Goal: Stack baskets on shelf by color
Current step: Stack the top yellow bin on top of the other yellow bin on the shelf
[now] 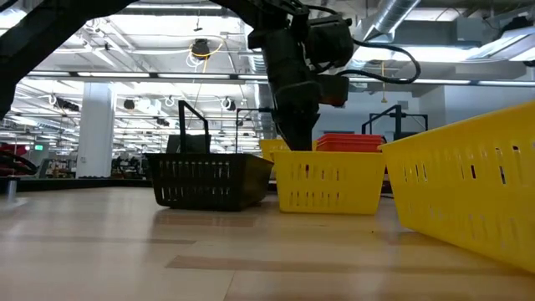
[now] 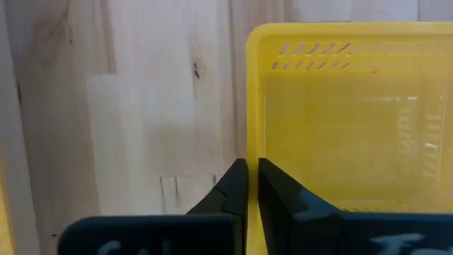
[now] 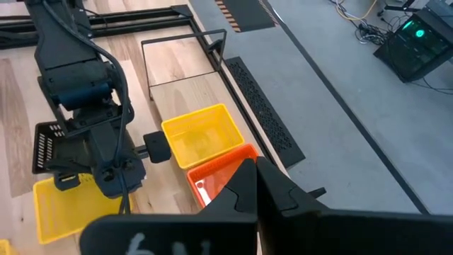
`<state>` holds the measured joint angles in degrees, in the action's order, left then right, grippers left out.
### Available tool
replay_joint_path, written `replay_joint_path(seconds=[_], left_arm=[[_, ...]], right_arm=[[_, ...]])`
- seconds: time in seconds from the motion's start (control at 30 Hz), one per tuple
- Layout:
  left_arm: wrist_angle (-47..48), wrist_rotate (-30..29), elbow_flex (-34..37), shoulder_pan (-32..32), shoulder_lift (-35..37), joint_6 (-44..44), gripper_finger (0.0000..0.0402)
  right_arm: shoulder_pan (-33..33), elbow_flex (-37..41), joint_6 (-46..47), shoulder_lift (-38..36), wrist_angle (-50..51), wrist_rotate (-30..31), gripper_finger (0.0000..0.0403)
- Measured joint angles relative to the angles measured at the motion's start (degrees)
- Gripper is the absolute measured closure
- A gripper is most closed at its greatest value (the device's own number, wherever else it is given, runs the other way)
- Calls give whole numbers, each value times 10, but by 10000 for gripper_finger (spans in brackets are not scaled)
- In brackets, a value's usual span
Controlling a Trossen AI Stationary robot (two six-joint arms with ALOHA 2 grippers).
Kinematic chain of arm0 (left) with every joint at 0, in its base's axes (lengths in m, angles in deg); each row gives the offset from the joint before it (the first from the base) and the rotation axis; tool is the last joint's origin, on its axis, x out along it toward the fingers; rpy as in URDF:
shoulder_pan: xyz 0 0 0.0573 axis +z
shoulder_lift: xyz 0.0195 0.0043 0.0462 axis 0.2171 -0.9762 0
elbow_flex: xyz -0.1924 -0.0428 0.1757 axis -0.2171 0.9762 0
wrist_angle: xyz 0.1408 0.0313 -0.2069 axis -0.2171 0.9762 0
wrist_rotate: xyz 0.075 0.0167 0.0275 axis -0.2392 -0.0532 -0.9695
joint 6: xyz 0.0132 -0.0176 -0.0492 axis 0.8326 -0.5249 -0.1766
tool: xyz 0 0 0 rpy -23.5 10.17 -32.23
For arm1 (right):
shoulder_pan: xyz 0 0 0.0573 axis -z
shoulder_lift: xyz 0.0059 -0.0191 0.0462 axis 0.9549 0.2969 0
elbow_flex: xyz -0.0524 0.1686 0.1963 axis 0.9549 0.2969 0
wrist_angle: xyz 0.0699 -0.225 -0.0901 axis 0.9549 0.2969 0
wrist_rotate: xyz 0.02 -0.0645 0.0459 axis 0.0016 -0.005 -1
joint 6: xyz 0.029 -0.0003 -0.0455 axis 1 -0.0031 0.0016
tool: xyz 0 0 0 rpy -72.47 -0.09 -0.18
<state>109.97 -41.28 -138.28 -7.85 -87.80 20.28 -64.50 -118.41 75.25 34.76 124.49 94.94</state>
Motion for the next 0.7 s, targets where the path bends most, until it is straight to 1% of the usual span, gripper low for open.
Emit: replay_joint_path(seconds=[0.07,0.2,0.27,0.4,0.43,0.47,0.57,0.7], left_arm=[[27,0,-20,-3,0,0,400],[81,-4,-83,-10,1,4,401],[120,-16,-133,-16,0,8,401],[192,-61,-241,-28,2,12,401],[183,-68,-236,-31,17,14,401],[166,-70,-214,-33,42,18,401],[190,-90,-204,-33,91,6,401],[226,-147,-204,-23,134,3,401]], right_arm=[[0,0,1,0,0,0,395],[0,0,3,0,0,0,395],[0,0,3,0,0,0,395],[0,0,3,0,1,0,395],[0,0,3,0,1,0,395],[1,0,3,0,1,0,395],[1,0,3,0,3,3,395],[9,0,1,0,4,3,395]])
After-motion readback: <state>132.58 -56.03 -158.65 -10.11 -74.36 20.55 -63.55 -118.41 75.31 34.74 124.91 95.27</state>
